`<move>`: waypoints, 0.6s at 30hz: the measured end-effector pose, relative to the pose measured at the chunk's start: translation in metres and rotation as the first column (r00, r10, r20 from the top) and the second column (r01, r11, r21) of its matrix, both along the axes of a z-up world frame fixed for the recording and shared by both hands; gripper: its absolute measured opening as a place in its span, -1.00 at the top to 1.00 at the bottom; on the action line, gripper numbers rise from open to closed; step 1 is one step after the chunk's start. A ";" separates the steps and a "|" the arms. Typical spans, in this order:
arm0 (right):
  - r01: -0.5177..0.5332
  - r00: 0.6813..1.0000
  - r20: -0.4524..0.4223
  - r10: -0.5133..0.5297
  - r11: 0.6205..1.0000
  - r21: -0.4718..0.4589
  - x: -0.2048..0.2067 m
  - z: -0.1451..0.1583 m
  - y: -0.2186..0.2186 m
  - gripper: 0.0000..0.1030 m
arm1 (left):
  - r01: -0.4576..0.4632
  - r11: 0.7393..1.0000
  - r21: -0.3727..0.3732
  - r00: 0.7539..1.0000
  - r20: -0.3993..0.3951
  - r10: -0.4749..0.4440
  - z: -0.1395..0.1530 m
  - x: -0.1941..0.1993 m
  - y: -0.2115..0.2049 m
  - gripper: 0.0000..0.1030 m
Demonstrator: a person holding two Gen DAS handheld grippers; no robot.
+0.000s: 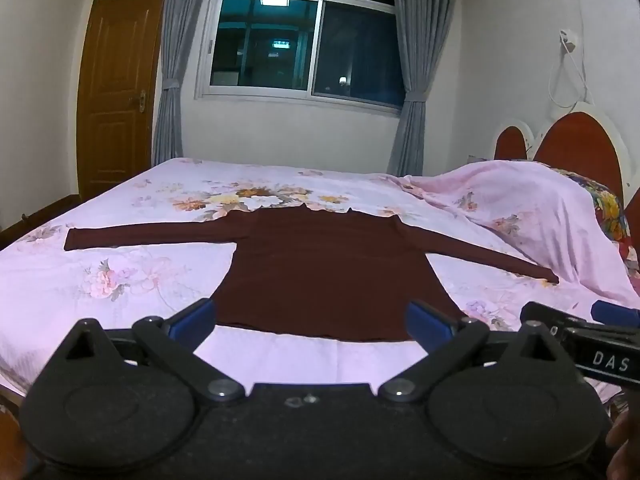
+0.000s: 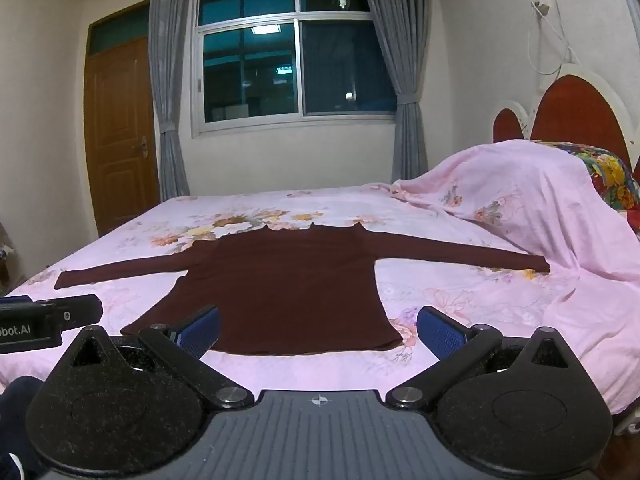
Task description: Fold small clothes
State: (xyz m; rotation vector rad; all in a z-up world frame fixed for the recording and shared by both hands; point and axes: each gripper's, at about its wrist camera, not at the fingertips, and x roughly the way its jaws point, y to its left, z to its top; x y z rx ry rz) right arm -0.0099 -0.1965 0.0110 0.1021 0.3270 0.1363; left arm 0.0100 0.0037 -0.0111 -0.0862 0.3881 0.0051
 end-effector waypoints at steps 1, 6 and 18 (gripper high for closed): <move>0.000 1.000 0.000 0.000 1.000 0.001 0.000 -0.001 -0.001 -1.00 | 0.000 1.000 -0.001 1.000 0.000 0.000 0.000 0.000 0.000 -0.97; -0.003 1.000 -0.007 0.003 1.000 0.000 0.005 -0.003 -0.002 -1.00 | 0.000 1.000 0.001 1.000 -0.004 0.000 0.001 0.000 0.001 -0.97; -0.004 1.000 -0.003 0.004 1.000 -0.001 0.006 -0.004 -0.003 -1.00 | -0.001 1.000 0.000 1.000 -0.006 0.001 0.003 -0.001 0.001 -0.97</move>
